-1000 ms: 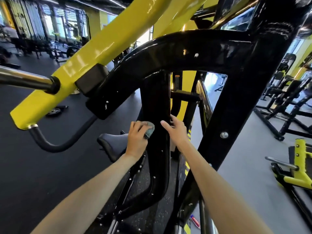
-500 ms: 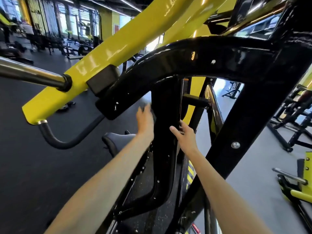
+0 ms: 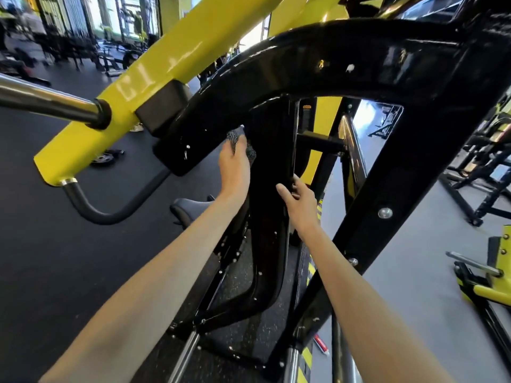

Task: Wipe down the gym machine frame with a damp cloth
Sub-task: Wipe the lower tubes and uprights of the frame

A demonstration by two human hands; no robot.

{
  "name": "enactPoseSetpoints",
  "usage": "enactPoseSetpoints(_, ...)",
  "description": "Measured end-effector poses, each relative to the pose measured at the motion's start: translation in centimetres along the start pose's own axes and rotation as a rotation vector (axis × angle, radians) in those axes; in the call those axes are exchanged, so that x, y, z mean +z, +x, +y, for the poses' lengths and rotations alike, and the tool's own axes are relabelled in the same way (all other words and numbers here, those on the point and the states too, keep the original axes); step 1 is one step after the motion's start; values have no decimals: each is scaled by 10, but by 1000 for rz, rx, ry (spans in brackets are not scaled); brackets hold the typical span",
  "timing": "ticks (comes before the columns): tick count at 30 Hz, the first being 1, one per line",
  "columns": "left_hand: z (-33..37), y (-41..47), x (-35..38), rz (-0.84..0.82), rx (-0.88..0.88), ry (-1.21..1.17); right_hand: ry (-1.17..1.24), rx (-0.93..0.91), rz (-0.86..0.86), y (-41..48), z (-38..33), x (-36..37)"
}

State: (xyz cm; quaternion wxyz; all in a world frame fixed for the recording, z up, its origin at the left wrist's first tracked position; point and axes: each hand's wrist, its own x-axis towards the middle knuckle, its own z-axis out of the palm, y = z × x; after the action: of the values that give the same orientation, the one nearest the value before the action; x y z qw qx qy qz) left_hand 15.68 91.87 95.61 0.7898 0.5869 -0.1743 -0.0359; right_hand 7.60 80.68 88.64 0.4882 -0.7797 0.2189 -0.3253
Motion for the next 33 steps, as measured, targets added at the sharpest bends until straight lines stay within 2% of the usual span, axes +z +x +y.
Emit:
enactPoseSetpoints(2, -42, -13, -5, 6, 7, 67, -5, -10, 17, 0, 4, 4)
enactPoseSetpoints(6, -133, -39, -22, -92, -367, 297, 36, 58, 33, -2, 10, 7)
enactPoseSetpoints(8, -135, -40, -23, -87, -334, 431, 168, 131, 61, -6, 14, 4)
enactPoseSetpoints(10, -111, -37, -17, -22, -64, 385, 277, 255, 106, -9, 30, 3)
enactPoseSetpoints(12, -91, -29, -7, 2, 326, 351, 281, 390, 113, -14, 47, 5)
enactPoseSetpoints(15, -106, -14, -1, -71, 784, 606, 299, 476, 81, -21, 63, 6)
enactPoseSetpoints(17, -145, -14, -15, -213, 1003, 827, 313, 488, 96, -25, 66, 3)
enactPoseSetpoints(20, -203, -29, -43, -602, 1441, 1272, 356, 537, 138, -30, 74, 1)
enactPoseSetpoints(21, -207, -27, -49, -672, 1537, 1353, 385, 557, 154, -32, 77, 2)
enactPoseSetpoints(22, -202, -20, -50, -644, 1616, 1359, 406, 575, 170, -34, 81, 2)
enactPoseSetpoints(24, -175, -2, -38, -472, 1689, 1263, 442, 592, 197, -37, 83, 2)
enactPoseSetpoints(25, -162, 6, -32, -372, 1674, 1207, 440, 590, 204, -38, 85, 3)
enactPoseSetpoints(27, -156, 15, -27, -274, 1588, 1172, 396, 606, 196, -41, 88, 7)
enactPoseSetpoints(28, -166, 11, -30, -305, 1587, 1196, 357, 617, 181, -44, 92, 11)
enactPoseSetpoints(29, -183, 5, -38, -419, 1648, 1247, 339, 625, 176, -46, 95, 13)
enactPoseSetpoints(31, -225, -8, -66, -789, 1810, 1413, 358, 642, 169, -52, 103, 18)
enactPoseSetpoints(32, -236, -12, -77, -898, 1836, 1494, 357, 664, 180, -54, 106, 20)
enactPoseSetpoints(33, -238, -13, -81, -924, 1825, 1518, 355, 684, 194, -55, 109, 20)
